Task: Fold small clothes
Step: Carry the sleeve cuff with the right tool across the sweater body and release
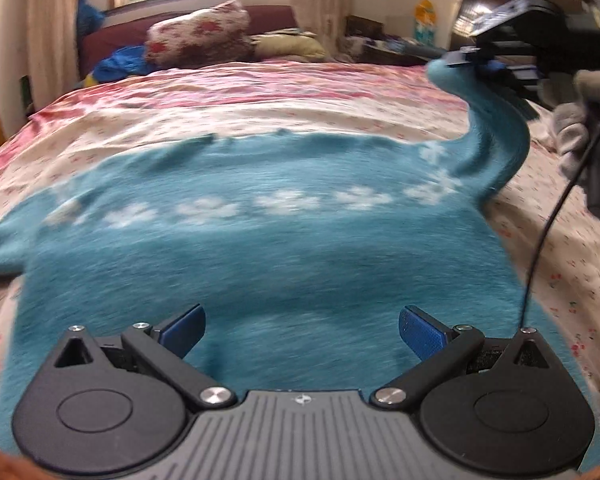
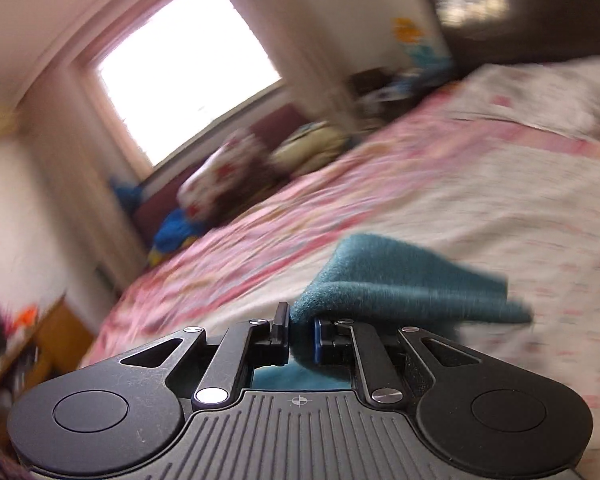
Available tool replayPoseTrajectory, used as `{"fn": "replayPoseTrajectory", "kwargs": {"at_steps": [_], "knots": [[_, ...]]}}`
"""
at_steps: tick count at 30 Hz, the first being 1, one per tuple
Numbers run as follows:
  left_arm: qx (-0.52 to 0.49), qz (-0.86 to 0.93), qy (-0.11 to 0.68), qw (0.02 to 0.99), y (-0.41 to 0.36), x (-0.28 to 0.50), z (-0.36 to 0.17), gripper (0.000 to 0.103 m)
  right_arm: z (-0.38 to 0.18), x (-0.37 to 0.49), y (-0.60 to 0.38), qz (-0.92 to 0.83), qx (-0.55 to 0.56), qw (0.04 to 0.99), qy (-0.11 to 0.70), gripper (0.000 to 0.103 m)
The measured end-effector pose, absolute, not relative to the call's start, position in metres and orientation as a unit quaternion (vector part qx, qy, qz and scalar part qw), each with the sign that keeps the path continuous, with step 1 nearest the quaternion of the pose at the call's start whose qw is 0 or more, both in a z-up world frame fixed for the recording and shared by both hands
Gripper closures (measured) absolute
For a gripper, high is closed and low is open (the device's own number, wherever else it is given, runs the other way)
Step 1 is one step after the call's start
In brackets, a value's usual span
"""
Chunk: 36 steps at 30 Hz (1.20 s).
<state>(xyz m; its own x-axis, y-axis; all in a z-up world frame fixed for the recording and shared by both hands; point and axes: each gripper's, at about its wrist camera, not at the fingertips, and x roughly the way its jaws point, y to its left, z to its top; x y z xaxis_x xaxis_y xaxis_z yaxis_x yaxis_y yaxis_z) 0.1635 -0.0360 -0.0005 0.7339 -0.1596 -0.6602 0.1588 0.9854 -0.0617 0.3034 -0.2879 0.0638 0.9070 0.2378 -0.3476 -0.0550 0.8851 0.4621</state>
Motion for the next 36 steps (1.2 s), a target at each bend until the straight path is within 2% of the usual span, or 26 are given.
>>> {"fn": "replayPoseTrajectory", "kwargs": {"at_steps": [4, 9, 13, 16, 21, 24, 28, 32, 36], "knots": [[-0.008, -0.056, 0.34, 0.939, -0.008, 0.157, -0.002, 0.0, 0.056, 0.315, -0.194, 0.142, 0.125, 0.955, 0.229, 0.091], [-0.034, -0.036, 0.336, 0.941, 0.023, 0.151, -0.007, 0.0, 0.009, 0.312, -0.089, 0.213, -0.05, 0.936, 0.275, 0.091], [-0.061, -0.038, 0.34, 0.938, 0.039, 0.152, -0.013, 0.0, -0.026, 0.297, -0.047, 0.204, -0.161, 0.924, 0.28, 0.082], [-0.066, -0.041, 0.335, 0.939, 0.045, 0.151, -0.013, 0.0, -0.03, 0.29, -0.049, 0.205, -0.174, 0.923, 0.273, 0.071], [-0.049, -0.04, 0.315, 0.947, 0.047, 0.149, -0.009, 0.0, -0.024, 0.285, -0.034, 0.19, -0.231, 0.925, 0.234, 0.07], [-0.054, -0.046, 0.31, 0.948, 0.048, 0.146, -0.005, 0.0, -0.026, 0.288, -0.029, 0.187, -0.235, 0.924, 0.238, 0.069], [-0.054, -0.057, 0.309, 0.948, 0.049, 0.145, -0.004, 0.0, -0.032, 0.286, -0.016, 0.191, -0.268, 0.915, 0.235, 0.061], [-0.053, -0.064, 0.306, 0.948, 0.048, 0.143, -0.003, 0.0, -0.036, 0.279, -0.007, 0.193, -0.305, 0.908, 0.213, 0.061], [-0.059, -0.067, 0.311, 0.946, 0.049, 0.144, -0.004, 0.0, -0.035, 0.282, -0.004, 0.196, -0.297, 0.909, 0.216, 0.061]]}}
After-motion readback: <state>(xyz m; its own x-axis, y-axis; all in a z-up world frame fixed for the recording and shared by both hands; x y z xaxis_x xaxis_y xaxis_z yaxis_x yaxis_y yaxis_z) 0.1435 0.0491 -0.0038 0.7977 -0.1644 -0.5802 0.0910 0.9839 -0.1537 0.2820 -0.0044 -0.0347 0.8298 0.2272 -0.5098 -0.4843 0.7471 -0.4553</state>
